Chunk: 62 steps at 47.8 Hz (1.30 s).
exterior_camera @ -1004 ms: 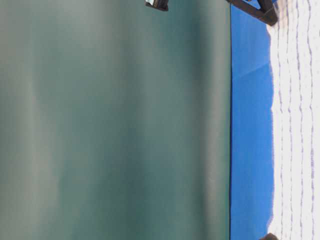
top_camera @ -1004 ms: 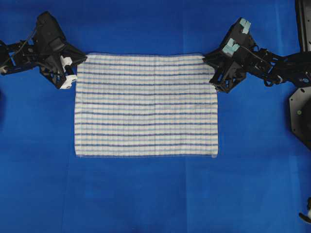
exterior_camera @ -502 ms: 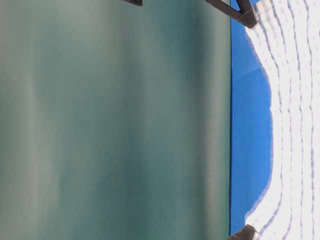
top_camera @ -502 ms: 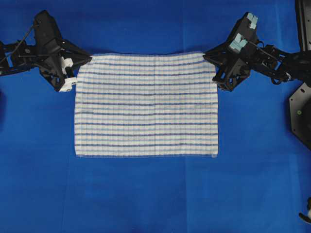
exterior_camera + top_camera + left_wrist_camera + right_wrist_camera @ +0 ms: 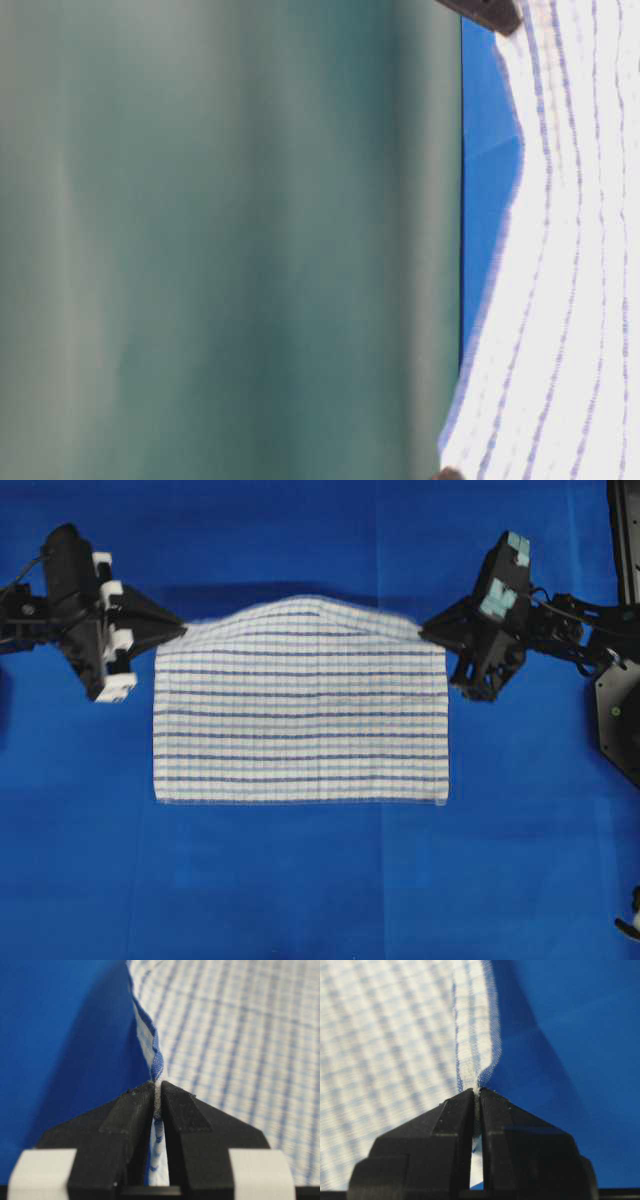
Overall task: Fold the blue towel.
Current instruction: 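Pull both top corners down toward the bottom edge, folding in half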
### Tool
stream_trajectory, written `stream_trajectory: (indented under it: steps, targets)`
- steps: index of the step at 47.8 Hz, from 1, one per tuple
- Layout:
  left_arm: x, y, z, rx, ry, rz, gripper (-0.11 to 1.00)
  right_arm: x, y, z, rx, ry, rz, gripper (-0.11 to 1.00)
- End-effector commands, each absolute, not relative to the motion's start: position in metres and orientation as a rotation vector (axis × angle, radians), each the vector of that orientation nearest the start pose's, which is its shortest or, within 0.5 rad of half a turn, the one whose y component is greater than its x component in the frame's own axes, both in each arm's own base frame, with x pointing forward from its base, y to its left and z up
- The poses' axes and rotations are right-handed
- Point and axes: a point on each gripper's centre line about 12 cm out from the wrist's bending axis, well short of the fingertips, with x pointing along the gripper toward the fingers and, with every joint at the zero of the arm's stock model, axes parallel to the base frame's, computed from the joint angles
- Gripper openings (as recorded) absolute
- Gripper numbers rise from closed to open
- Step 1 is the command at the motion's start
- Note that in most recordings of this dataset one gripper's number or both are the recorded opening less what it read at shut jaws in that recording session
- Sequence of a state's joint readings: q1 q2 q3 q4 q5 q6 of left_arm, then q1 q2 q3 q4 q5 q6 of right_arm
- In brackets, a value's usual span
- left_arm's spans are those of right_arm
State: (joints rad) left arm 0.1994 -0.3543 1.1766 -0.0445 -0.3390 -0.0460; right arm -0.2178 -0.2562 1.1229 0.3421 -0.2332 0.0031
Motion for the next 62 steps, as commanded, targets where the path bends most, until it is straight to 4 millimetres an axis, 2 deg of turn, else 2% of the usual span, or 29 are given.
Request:
stream_trajectory:
  steps: [1,13,26,49,62]
  targets:
    - [0.252,0.040,0.165,-0.121,0.432,0.183,0.04,0.262,-0.057,0.147,0.385,0.566,-0.355,0.04]
    - [0.245,0.006,0.174,-0.146,0.392,0.059,0.04,0.253,-0.023,0.165,0.424,0.551,-0.242,0.04]
    - [0.244,-0.029,0.172,-0.164,0.409,-0.071,0.04,0.247,0.003,0.166,0.448,0.570,-0.155,0.04]
    - [0.245,-0.043,0.161,-0.148,0.462,-0.117,0.04,0.254,0.028,0.158,0.460,0.627,-0.094,0.04]
    - [0.252,-0.058,0.150,-0.129,0.513,-0.163,0.04,0.263,0.048,0.148,0.458,0.684,-0.054,0.04]
